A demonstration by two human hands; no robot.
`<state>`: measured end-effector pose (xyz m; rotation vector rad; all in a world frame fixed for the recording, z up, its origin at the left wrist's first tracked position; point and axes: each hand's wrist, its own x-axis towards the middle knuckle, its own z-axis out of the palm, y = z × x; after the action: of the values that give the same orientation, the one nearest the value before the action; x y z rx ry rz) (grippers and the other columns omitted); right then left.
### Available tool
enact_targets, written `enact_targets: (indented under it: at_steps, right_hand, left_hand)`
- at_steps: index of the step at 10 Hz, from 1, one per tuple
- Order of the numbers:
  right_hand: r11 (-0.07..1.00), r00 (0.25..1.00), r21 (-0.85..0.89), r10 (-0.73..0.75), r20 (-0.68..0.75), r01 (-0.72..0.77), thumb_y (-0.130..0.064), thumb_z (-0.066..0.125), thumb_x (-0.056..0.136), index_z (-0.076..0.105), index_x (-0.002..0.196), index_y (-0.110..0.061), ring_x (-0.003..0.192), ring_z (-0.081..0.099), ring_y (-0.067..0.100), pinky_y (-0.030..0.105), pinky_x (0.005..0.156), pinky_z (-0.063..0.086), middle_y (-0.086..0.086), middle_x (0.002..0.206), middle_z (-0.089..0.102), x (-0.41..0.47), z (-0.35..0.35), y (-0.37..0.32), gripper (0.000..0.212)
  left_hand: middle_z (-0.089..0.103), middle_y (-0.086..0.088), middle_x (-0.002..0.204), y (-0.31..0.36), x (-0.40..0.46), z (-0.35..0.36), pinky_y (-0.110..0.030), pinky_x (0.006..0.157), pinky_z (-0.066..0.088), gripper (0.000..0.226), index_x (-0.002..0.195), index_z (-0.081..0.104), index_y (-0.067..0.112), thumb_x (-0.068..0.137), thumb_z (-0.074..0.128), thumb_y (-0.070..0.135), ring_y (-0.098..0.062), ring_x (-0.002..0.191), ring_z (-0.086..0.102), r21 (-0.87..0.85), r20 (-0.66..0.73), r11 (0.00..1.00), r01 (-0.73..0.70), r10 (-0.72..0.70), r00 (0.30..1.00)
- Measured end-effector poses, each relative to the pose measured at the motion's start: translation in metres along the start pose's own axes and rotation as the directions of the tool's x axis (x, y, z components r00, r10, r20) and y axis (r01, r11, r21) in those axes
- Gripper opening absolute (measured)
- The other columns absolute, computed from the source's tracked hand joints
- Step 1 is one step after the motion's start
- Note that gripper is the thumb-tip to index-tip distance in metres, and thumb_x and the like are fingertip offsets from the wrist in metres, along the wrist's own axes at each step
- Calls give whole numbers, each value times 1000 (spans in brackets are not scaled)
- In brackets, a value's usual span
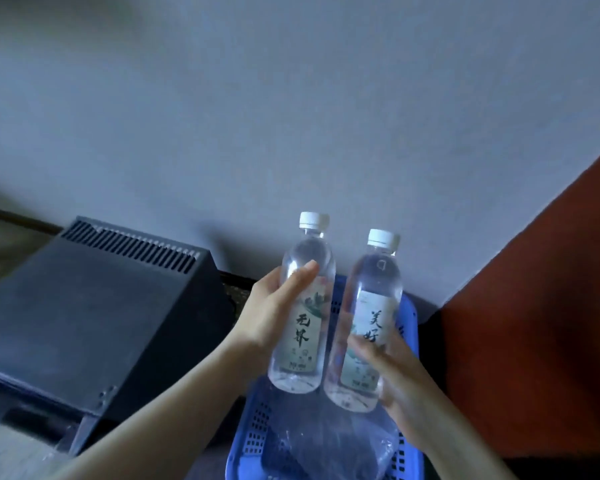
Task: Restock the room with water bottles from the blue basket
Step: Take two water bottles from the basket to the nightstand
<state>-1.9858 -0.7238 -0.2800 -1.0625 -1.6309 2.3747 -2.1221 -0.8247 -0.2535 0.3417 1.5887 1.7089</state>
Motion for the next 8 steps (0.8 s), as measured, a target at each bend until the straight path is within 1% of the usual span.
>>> enact_targets:
  at_steps: [1, 2, 3, 4, 5, 6, 7, 8]
  right_hand:
    - [976, 965, -22, -211, 156, 217, -55, 79, 62, 50, 129, -27, 115, 62, 19, 46, 100, 44, 2, 124, 65, -49, 27, -60, 78]
    - [962, 947, -42, -257, 192, 270, -48, 73, 71, 51, 128, -31, 115, 62, 18, 48, 100, 45, 0, 124, 66, -77, 41, -105, 64]
    - [948, 926, -65, -288, 245, 312, -38, 69, 79, 50, 128, -29, 114, 63, 19, 51, 98, 47, 0, 123, 66, -99, 52, -137, 54]
    - [936, 911, -78, -310, 272, 342, -33, 70, 81, 50, 120, -29, 108, 65, 16, 40, 87, 54, 1, 118, 66, -125, 63, -162, 44]
    - [932, 891, -80, -308, 334, 353, -33, 73, 76, 47, 115, -28, 103, 65, 17, 32, 71, 56, 2, 113, 65, -153, 69, -180, 47]
    - [931, 861, -65, -304, 407, 359, -34, 74, 72, 43, 122, -26, 105, 65, 20, 34, 70, 57, 2, 115, 63, -171, 73, -189, 59]
    - [926, 827, -77, -291, 482, 371, -40, 79, 66, 42, 128, -25, 109, 64, 25, 36, 72, 58, 5, 120, 63, -186, 84, -188, 74]
    - [928, 804, -76, -272, 529, 364, -40, 79, 63, 43, 127, -28, 108, 65, 22, 35, 71, 59, 4, 119, 63, -200, 102, -182, 74]
  left_hand:
    - [71, -22, 94, 66, -30, 10, -50, 80, 55, 59, 95, 66, 10, 59, 65, 56, -32, 81, 69, 38, -27, 998, -53, 54, 998]
    - [72, -14, 84, 121, -63, 19, -41, 69, 59, 53, 97, 63, 9, 65, 65, 52, -27, 74, 70, 54, -36, 994, -98, 100, 994]
    - [73, -5, 78, 165, -95, 26, -34, 65, 57, 55, 98, 62, 12, 64, 64, 55, -22, 70, 71, 104, -74, 983, -153, 161, 984]
    - [72, -5, 81, 195, -128, 34, -36, 68, 57, 68, 103, 62, 8, 60, 61, 61, -21, 70, 70, 157, -133, 966, -207, 229, 964]
    - [72, -12, 86, 212, -162, 42, -33, 64, 58, 61, 106, 62, 3, 71, 57, 53, -21, 71, 70, 166, -222, 957, -240, 273, 936]
    - [71, -19, 98, 219, -191, 44, -35, 69, 59, 68, 113, 60, 1, 70, 59, 54, -26, 79, 71, 150, -286, 953, -262, 295, 911]
    - [71, -18, 96, 224, -220, 41, -35, 70, 57, 65, 113, 61, 1, 73, 56, 52, -25, 77, 70, 153, -358, 954, -259, 298, 885]
    - [70, -13, 89, 223, -246, 33, -35, 68, 55, 53, 113, 60, 1, 85, 56, 46, -22, 71, 69, 141, -418, 954, -266, 301, 857]
